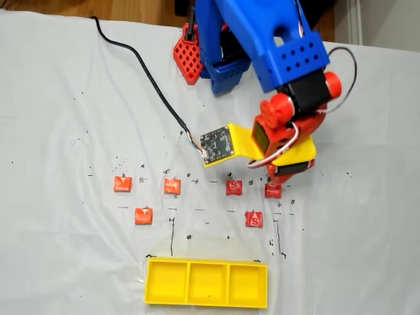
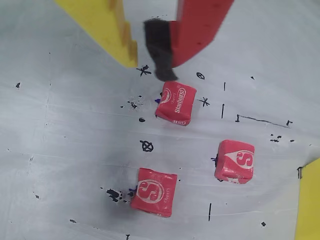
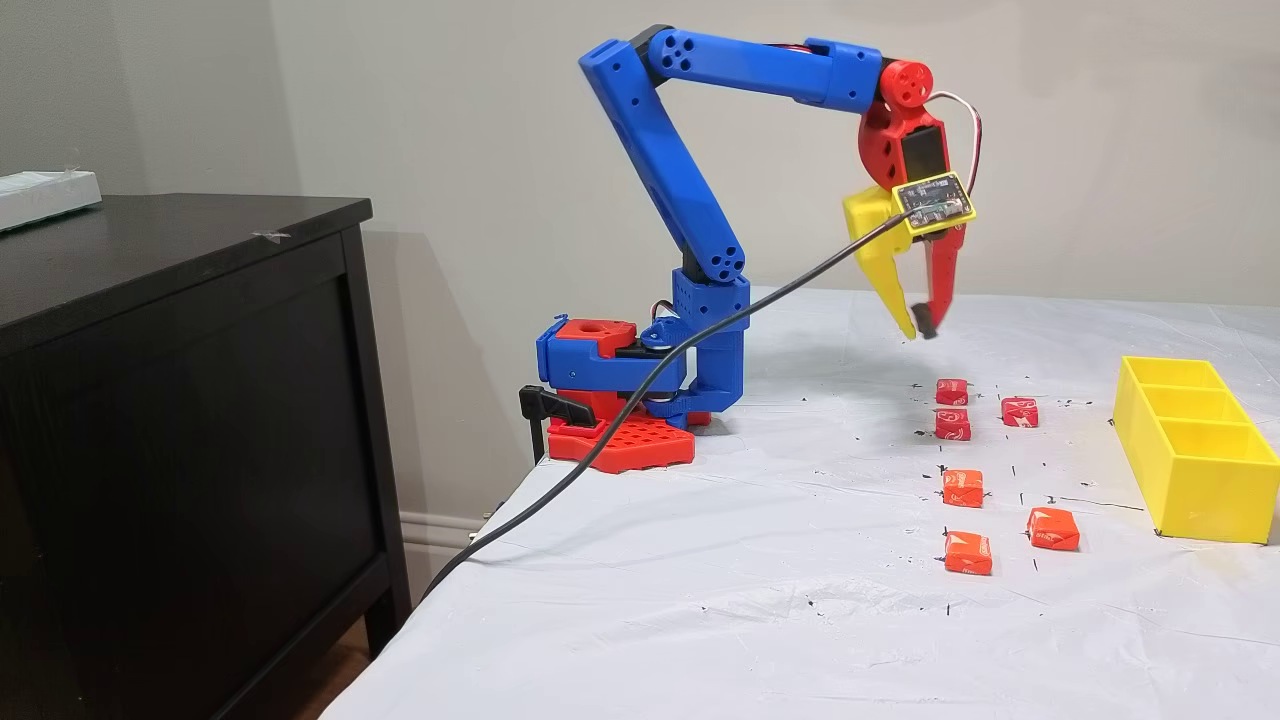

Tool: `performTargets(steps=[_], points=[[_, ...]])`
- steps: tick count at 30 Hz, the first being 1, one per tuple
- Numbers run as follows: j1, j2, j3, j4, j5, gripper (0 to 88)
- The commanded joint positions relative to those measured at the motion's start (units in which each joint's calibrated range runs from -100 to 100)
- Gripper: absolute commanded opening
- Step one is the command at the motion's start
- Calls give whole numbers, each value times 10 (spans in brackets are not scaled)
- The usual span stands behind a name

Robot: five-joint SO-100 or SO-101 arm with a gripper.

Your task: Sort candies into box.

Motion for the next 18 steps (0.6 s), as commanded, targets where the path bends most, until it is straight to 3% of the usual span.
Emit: performTargets(steps=[1,18], points=[[1,9,-28,-12,0,213],[-8,94,-41,-42,12,311]])
